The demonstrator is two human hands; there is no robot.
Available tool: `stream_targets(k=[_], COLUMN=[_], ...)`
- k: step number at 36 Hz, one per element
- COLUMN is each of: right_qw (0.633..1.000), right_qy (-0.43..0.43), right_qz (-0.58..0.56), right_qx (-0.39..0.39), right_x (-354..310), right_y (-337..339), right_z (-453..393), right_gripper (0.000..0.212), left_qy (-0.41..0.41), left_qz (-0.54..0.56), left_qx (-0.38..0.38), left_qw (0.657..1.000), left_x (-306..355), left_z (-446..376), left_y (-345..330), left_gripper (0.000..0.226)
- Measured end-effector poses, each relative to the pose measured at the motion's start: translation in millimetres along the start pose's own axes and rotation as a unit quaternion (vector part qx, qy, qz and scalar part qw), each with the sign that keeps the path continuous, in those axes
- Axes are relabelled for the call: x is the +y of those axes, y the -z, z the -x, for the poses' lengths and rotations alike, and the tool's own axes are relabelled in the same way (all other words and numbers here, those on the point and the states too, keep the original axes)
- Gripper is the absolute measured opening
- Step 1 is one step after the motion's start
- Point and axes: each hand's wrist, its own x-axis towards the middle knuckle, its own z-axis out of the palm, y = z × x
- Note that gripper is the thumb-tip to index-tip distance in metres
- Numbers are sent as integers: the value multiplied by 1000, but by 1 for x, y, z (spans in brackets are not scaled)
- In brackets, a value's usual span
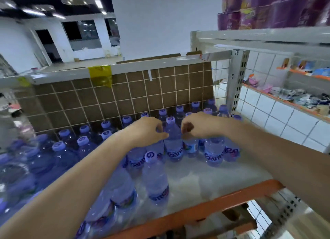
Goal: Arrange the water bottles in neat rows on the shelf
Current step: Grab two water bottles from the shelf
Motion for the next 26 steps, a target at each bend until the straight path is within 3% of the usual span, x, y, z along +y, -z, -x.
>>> stream_targets(k=[10,16,21,26], right_qw=[997,999,999,999], right_qy=[21,11,-5,-14], right_qz=[-68,-36,-31,-51], right_qx=[-5,-18,-8,3], right_x=[-78,-101,-103,-91], right_y=[-33,-53,-65,-61], right_z=[2,6,7,3], right_gripper=[51,36,34,31], left_qy=[53,76,59,68], left_qz=[-77,-116,-34,22], left_qx=[10,-67,-35,-2], left_qw=[996,988,997,997], left_x=[-61,-80,-86,-87], left_z=[75,104,108,100], left_y=[4,-7,-22,-31], left_gripper=[41,37,18,17])
